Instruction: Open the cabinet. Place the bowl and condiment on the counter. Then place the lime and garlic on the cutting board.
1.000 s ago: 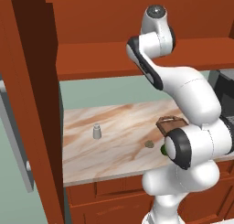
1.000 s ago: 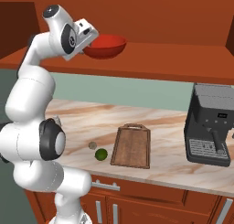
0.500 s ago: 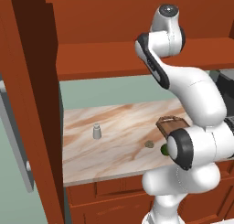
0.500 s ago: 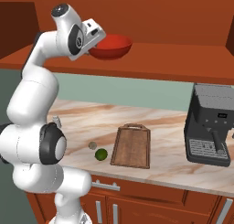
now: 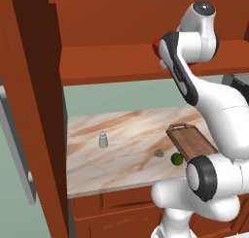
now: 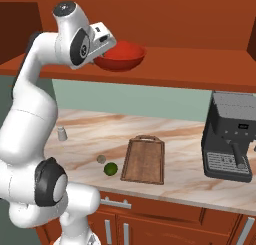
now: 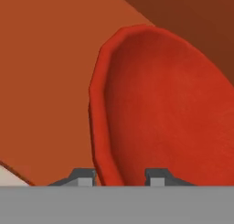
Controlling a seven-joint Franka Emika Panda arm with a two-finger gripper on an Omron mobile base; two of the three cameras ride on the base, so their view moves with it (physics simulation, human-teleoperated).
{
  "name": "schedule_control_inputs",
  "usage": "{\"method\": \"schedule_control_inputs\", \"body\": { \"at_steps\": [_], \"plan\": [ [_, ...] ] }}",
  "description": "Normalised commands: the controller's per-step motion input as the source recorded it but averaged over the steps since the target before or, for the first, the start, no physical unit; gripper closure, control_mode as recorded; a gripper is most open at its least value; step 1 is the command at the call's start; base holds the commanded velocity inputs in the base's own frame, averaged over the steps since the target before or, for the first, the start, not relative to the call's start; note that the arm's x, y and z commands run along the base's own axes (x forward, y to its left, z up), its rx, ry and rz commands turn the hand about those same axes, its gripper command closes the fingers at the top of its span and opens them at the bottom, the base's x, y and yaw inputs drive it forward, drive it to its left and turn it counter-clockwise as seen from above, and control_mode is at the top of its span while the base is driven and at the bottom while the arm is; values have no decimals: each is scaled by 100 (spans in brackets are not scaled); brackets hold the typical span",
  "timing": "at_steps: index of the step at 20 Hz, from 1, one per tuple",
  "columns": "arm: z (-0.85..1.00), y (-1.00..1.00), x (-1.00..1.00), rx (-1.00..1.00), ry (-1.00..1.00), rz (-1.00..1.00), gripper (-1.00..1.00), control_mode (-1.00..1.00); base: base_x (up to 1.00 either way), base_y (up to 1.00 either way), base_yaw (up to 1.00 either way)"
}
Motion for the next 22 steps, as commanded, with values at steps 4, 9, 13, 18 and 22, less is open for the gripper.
{"method": "schedule_control_inputs", "body": {
  "at_steps": [4, 9, 13, 18, 22],
  "plan": [
    [3, 0, -100, 7, 1, 0, 100, -100, 0, 0, 0],
    [8, 0, -100, 3, 0, 0, 100, -100, 0, 0, 0],
    [7, 13, -100, 0, 0, 0, 100, -100, 0, 0, 0],
    [0, 26, -89, 0, -2, 0, 100, -100, 0, 0, 0],
    [-2, 36, -56, 0, 0, 0, 100, -100, 0, 0, 0]
  ]
}}
